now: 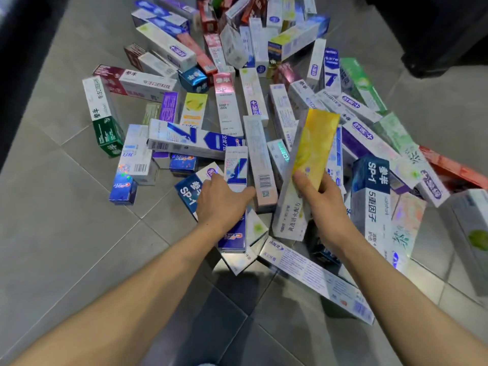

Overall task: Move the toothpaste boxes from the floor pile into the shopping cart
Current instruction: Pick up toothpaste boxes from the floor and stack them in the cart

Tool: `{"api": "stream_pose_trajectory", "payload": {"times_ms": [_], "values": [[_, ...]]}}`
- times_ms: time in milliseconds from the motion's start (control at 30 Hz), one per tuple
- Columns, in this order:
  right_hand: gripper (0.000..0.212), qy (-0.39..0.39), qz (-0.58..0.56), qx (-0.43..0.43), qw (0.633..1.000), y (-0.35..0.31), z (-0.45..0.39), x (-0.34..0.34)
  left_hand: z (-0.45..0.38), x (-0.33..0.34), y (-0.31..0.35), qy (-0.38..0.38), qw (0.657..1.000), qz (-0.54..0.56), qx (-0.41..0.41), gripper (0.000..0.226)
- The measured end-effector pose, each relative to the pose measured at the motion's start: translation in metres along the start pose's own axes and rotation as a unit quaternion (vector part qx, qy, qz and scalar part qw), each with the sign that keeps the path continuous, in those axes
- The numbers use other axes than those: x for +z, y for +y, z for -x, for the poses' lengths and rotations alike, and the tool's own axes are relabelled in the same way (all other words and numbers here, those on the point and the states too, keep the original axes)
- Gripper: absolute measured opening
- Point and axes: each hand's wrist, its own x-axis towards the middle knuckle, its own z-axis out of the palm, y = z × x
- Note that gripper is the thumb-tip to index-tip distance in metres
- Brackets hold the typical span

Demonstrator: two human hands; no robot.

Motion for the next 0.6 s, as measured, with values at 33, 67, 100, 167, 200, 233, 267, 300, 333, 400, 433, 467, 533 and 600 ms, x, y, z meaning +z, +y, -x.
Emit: {"api": "stream_pose_trajectory", "payload": {"times_ms": [33, 67, 100, 167, 200, 233, 267, 300, 333, 400, 433, 467, 533, 600], "values": [[0.038, 0.008, -0.028, 0.011, 1.0, -0.003, -0.001, 0.001, 0.003, -0.003, -0.001, 0.002, 0.999, 0.035, 0.012, 0.05], [0.04, 0.013, -0.054, 0.021, 0.998, -0.006, -0.002, 0.003, 0.006, -0.008, -0.001, 0.004, 0.997, 0.068, 0.03, 0.045], [0.043, 0.015, -0.076, 0.032, 0.996, -0.009, -0.002, 0.005, 0.009, -0.014, 0.002, 0.002, 0.994, 0.094, 0.048, 0.041], [0.045, 0.007, -0.105, 0.055, 0.993, -0.021, 0.002, 0.008, 0.018, -0.031, 0.011, -0.001, 0.985, 0.158, 0.067, 0.037], [0.044, 0.001, -0.114, 0.066, 0.991, -0.028, 0.007, 0.01, 0.024, -0.041, 0.019, -0.006, 0.978, 0.197, 0.065, 0.037], [0.043, -0.001, -0.122, 0.077, 0.99, -0.038, 0.014, 0.011, 0.032, -0.053, 0.029, -0.019, 0.97, 0.235, 0.056, 0.039], [0.041, 0.0, -0.126, 0.089, 0.988, -0.049, 0.022, 0.012, 0.04, -0.065, 0.039, -0.039, 0.961, 0.27, 0.044, 0.04], [0.04, -0.002, -0.13, 0.097, 0.987, -0.062, 0.032, 0.011, 0.049, -0.079, 0.051, -0.061, 0.951, 0.302, 0.032, 0.042], [0.038, -0.004, -0.131, 0.102, 0.986, -0.078, 0.043, 0.01, 0.059, -0.094, 0.064, -0.081, 0.94, 0.331, 0.018, 0.043], [0.034, -0.007, -0.131, 0.111, 0.985, -0.116, 0.068, 0.007, 0.083, -0.127, 0.092, -0.114, 0.925, 0.362, -0.002, 0.046], [0.032, -0.003, -0.132, 0.113, 0.985, -0.134, 0.079, 0.005, 0.094, -0.143, 0.106, -0.129, 0.919, 0.372, -0.009, 0.048], [0.03, 0.003, -0.129, 0.117, 0.985, -0.16, 0.095, 0.001, 0.11, -0.163, 0.125, -0.143, 0.913, 0.382, -0.019, 0.05], [0.026, 0.005, -0.129, 0.117, 0.985, -0.213, 0.125, -0.005, 0.14, -0.199, 0.16, -0.157, 0.902, 0.4, -0.03, 0.052], [0.023, 0.007, -0.135, 0.118, 0.984, -0.283, 0.162, -0.015, 0.176, -0.245, 0.21, -0.161, 0.894, 0.415, -0.041, 0.05]]}}
